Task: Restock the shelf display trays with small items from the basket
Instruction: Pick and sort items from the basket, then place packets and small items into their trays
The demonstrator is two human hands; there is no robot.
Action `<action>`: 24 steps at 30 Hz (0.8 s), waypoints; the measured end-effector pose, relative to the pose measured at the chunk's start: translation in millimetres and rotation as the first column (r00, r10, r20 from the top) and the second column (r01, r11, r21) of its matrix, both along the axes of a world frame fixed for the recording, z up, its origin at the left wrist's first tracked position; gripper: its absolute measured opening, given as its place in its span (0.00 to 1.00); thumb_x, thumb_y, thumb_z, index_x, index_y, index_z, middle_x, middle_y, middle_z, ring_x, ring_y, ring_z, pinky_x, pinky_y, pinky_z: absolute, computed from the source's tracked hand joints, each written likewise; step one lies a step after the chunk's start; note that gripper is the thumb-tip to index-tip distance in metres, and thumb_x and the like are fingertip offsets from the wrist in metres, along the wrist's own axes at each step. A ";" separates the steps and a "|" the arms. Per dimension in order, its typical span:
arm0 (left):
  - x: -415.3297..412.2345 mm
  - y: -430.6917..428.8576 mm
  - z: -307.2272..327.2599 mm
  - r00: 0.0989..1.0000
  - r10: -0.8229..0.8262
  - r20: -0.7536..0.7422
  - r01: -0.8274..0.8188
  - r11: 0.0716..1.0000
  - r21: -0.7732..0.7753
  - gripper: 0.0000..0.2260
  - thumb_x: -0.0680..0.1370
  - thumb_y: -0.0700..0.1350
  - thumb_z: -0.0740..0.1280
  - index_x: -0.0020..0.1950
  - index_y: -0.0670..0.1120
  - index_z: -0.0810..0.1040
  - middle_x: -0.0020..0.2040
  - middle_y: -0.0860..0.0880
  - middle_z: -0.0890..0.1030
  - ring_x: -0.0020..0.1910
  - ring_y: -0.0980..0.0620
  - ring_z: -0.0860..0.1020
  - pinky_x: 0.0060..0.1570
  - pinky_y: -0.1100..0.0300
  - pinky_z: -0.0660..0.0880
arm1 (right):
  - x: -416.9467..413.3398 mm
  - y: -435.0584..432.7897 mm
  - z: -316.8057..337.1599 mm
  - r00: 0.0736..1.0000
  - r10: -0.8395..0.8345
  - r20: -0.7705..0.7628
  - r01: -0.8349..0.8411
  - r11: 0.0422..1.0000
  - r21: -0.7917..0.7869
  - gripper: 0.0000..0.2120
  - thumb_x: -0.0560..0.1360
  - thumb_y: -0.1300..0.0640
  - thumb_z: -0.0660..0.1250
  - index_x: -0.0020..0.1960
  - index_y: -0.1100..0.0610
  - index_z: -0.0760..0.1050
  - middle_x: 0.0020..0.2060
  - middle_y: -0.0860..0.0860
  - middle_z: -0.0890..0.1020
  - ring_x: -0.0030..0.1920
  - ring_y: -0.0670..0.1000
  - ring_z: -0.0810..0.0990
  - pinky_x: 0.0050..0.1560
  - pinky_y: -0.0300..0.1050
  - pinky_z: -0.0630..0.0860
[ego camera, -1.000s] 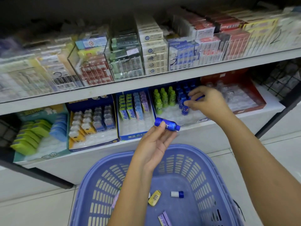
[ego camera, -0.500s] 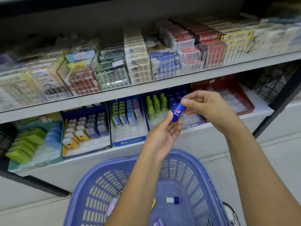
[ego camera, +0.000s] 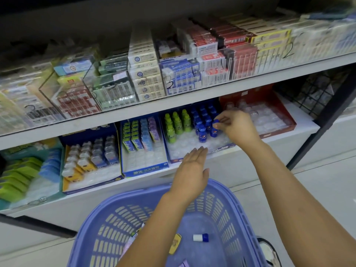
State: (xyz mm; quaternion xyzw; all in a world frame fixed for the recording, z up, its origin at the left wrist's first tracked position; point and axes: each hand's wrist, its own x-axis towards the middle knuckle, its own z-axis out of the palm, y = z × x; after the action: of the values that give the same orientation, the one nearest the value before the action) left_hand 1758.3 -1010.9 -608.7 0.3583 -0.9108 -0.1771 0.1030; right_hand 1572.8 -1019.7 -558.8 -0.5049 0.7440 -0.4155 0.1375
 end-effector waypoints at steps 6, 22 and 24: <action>0.3 -1.9 0.7 0.999 0.008 -0.041 -0.006 0.999 0.043 0.26 0.80 0.44 0.60 0.77 0.47 0.56 0.77 0.49 0.58 0.77 0.52 0.53 0.75 0.60 0.49 | 4.0 -11.6 -6.9 0.999 0.028 -0.040 -0.024 0.995 0.092 0.09 0.71 0.61 0.72 0.51 0.60 0.81 0.44 0.56 0.84 0.45 0.53 0.82 0.49 0.44 0.77; 95.8 12.2 -11.0 0.921 0.349 -0.174 -0.278 0.901 0.333 0.08 0.78 0.40 0.63 0.56 0.44 0.79 0.47 0.47 0.81 0.46 0.49 0.79 0.48 0.57 0.76 | 99.5 39.6 20.3 0.928 0.342 -0.148 -0.237 0.848 0.473 0.14 0.69 0.49 0.74 0.40 0.60 0.80 0.34 0.56 0.84 0.32 0.50 0.80 0.43 0.44 0.77; 128.2 14.8 -37.3 0.923 0.381 0.058 -0.374 0.850 0.370 0.09 0.78 0.40 0.62 0.54 0.42 0.79 0.49 0.43 0.82 0.49 0.44 0.80 0.48 0.56 0.74 | 135.0 43.5 6.0 0.850 0.525 -0.030 -0.373 0.641 0.671 0.16 0.70 0.48 0.72 0.44 0.62 0.81 0.37 0.58 0.85 0.33 0.51 0.81 0.44 0.44 0.77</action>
State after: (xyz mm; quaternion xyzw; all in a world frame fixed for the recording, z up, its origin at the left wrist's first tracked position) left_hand 1886.5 -996.1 -646.0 0.5415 -0.7712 -0.3267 0.0733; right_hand 1707.8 -976.2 -552.8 -0.6390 0.7002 -0.0282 0.3172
